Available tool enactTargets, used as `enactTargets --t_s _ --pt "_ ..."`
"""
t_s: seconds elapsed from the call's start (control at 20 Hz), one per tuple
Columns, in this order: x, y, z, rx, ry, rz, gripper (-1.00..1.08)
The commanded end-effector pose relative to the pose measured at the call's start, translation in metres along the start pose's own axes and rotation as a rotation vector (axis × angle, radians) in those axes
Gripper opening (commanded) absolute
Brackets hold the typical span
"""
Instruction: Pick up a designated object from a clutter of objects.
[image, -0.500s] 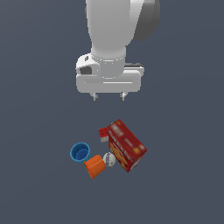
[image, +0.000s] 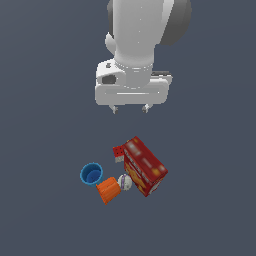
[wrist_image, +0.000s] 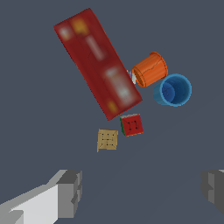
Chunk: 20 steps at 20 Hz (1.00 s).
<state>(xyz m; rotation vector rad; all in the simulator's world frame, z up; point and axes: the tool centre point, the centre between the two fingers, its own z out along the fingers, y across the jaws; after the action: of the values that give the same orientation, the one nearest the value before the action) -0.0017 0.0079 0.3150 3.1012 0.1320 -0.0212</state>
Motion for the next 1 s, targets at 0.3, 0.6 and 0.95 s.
enactTargets --t_s 0.3,0.6,0.95 --pt "-0.001 -0.003 0.000 -0.004 -0.002 -0.008 1.00" --pt "0.001 -0.005 0.016 -0.001 -0.001 -0.005 1.00" --pt "0.003 -0.009 0.057 0.006 0.002 0.005 1.00"
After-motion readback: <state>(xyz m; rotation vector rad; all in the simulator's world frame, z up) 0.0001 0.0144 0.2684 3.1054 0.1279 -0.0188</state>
